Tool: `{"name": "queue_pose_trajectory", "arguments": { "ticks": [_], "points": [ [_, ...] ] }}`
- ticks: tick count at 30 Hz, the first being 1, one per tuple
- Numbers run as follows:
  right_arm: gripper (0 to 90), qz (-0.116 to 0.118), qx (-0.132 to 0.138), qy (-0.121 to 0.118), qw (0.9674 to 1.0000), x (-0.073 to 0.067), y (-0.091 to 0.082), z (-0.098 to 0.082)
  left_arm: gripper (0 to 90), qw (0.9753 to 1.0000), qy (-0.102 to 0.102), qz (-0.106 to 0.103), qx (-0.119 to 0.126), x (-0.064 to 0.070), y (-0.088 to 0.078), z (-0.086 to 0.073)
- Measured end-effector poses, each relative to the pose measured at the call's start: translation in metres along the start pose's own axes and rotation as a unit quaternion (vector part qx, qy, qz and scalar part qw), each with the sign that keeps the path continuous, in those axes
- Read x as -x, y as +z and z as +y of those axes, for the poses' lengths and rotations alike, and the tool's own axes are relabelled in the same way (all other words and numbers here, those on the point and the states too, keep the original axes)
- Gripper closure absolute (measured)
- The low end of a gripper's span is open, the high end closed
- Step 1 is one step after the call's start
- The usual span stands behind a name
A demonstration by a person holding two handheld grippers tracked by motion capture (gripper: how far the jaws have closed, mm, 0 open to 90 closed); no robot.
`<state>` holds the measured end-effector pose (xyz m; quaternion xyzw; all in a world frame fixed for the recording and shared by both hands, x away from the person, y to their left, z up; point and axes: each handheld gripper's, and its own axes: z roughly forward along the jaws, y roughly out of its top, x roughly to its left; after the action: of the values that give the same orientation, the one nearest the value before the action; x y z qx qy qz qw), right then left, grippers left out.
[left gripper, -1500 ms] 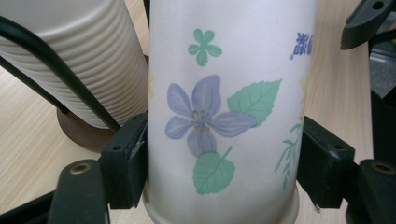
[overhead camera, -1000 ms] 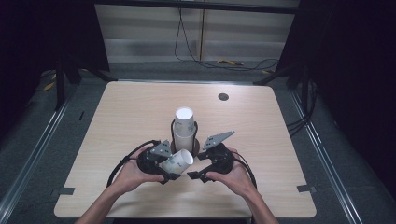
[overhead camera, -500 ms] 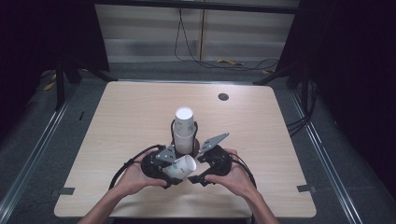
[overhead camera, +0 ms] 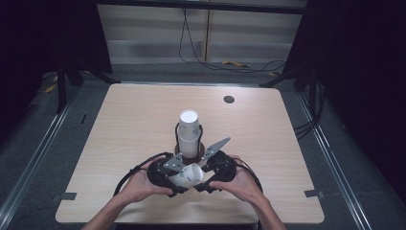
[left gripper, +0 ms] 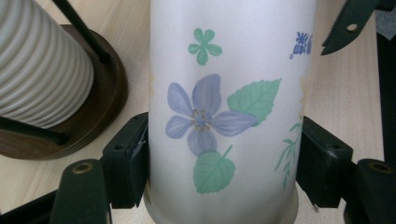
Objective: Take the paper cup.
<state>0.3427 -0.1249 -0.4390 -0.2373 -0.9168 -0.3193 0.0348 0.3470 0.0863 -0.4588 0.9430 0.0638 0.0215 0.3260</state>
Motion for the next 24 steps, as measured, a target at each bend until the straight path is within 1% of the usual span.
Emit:
{"name": "queue_pose_trajectory", "arguments": {
  "ticks": [2,3,4,6,8,9,11,13,14,16,17,18,19,20,22,24],
  "points": [
    [18.3,-0.001,-0.004,0.0,1.0,-0.0002,0.0011,-0.0001,29.2,1.0,0.002,0.0,0.0,0.0008,0.0011,0.0004],
    [15.8,-0.004,-0.007,0.003,1.0,-0.0004,0.0017,-0.0002,29.2,1.0,0.005,0.001,-0.002,0.0009,0.0011,0.0006],
    [14.9,-0.005,-0.012,0.008,0.9999,-0.0009,0.0019,-0.0002,29.2,1.0,0.002,0.001,-0.001,0.0016,0.0015,0.0008],
    [15.0,-0.005,-0.014,0.001,0.9999,-0.0001,0.0031,-0.0004,29.2,1.0,0.004,0.0,-0.004,0.0021,0.002,0.0014],
    [14.9,-0.006,-0.021,0.003,0.9998,-0.0012,0.0038,-0.0002,29.2,1.0,0.006,0.002,-0.005,0.0028,0.0033,0.0016],
    [14.9,-0.006,-0.021,0.003,0.9998,-0.0012,0.0038,-0.0002,29.2,1.0,0.006,0.0,-0.006,0.0033,0.0037,0.0019],
    [15.1,-0.007,-0.02,0.004,0.9998,-0.0017,0.004,-0.0002,29.2,0.9999,0.009,0.002,-0.009,0.004,0.0046,0.0022],
    [16.8,-0.004,-0.02,0.007,0.9998,-0.0014,0.0037,-0.0001,29.2,0.9999,0.011,0.0,-0.009,0.0041,0.0047,0.0026],
    [18.1,-0.002,-0.02,0.006,0.9998,-0.0012,0.0037,-0.0002,29.2,0.9999,0.009,0.0,-0.008,0.0048,0.005,0.0028],
    [19.4,0.003,-0.022,0.002,0.9998,-0.0006,0.0045,-0.0001,29.2,0.9999,0.012,-0.001,-0.01,0.0051,0.0051,0.0031],
    [22.0,0.009,-0.028,0.005,0.9996,-0.0011,0.0054,0.0002,29.2,0.9999,0.012,0.001,-0.011,0.0055,0.0053,0.0031],
    [22.0,0.009,-0.028,0.005,0.9996,-0.0011,0.0054,0.0002,29.2,0.9998,0.016,0.004,-0.015,0.0056,0.0053,0.0033],
    [24.6,0.011,-0.03,0.001,0.9995,-0.0005,0.0059,0.0002,29.2,0.9997,0.016,0.005,-0.017,0.0059,0.0054,0.0035],
    [24.2,0.015,-0.033,0.001,0.9993,-0.0003,0.0066,0.0002,29.2,0.9996,0.018,0.006,-0.019,0.0056,0.0051,0.0036],
    [23.9,0.017,-0.042,0.0,0.999,0.0006,0.0084,0.0,29.2,0.9998,0.015,0.007,-0.015,0.0054,0.0049,0.0034],
    [23.4,0.019,-0.047,-0.001,0.9987,0.0012,0.0095,0.0001,29.2,0.9997,0.016,0.008,-0.019,0.0055,0.0048,0.0034]
  ]
}}
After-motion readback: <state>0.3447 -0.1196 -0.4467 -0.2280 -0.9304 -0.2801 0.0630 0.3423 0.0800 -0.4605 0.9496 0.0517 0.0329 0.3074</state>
